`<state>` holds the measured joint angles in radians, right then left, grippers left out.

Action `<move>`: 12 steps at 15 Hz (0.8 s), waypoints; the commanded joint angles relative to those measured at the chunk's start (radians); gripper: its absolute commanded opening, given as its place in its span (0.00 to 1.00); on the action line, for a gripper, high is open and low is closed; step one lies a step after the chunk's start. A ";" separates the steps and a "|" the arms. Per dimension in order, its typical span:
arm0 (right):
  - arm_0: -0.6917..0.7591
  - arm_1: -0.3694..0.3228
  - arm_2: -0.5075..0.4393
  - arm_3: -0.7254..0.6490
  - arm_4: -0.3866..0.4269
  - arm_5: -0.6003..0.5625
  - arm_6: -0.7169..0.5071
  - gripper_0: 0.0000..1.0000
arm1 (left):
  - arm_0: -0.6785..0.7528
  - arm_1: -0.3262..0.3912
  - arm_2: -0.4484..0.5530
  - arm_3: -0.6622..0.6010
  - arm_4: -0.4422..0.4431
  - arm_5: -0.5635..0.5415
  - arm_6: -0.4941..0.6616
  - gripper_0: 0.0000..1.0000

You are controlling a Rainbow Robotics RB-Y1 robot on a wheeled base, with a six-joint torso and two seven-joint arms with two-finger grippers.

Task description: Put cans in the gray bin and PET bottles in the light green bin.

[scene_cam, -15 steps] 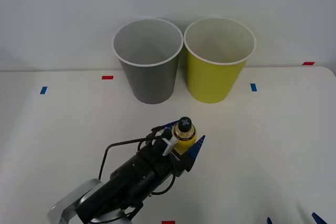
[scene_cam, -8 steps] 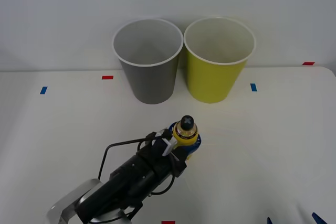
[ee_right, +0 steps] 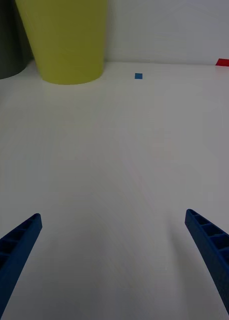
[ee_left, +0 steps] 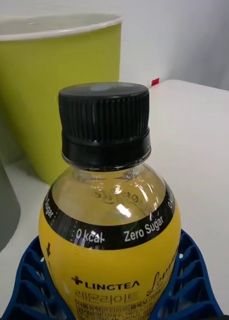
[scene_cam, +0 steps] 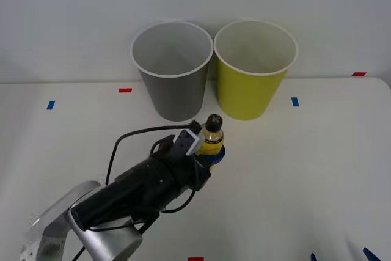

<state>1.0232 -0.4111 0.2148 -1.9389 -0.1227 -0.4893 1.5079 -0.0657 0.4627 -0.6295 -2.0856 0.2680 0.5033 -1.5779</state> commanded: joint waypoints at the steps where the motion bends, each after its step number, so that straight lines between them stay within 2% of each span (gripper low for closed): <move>1: 0.000 0.000 0.000 0.000 0.000 0.000 0.000 1.00 | -0.036 -0.029 0.169 -0.251 0.128 0.400 0.012 0.00; 3: 0.000 0.000 0.000 0.000 0.000 0.000 0.000 1.00 | -0.069 -0.053 0.254 -0.335 0.180 0.583 0.007 0.00; 6: 0.000 0.000 0.000 0.000 0.000 0.000 0.000 1.00 | -0.140 -0.084 0.347 -0.416 0.189 0.796 0.007 0.00; 9: 0.000 0.000 0.000 0.000 0.000 0.000 0.000 1.00 | -0.318 -0.137 0.487 -0.432 0.263 1.035 0.006 0.00; 11: 0.000 0.000 0.000 0.000 0.000 0.000 0.000 1.00 | -0.413 -0.168 0.511 -0.419 0.244 1.130 0.010 0.00; 12: 0.000 0.000 0.000 0.000 0.000 0.000 0.000 1.00 | -0.451 -0.180 0.514 -0.398 0.221 1.137 0.012 0.00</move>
<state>1.0232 -0.4111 0.2148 -1.9389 -0.1227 -0.4893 1.5079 -0.4627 0.3098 -0.1360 -2.5040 0.5089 1.6105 -1.5693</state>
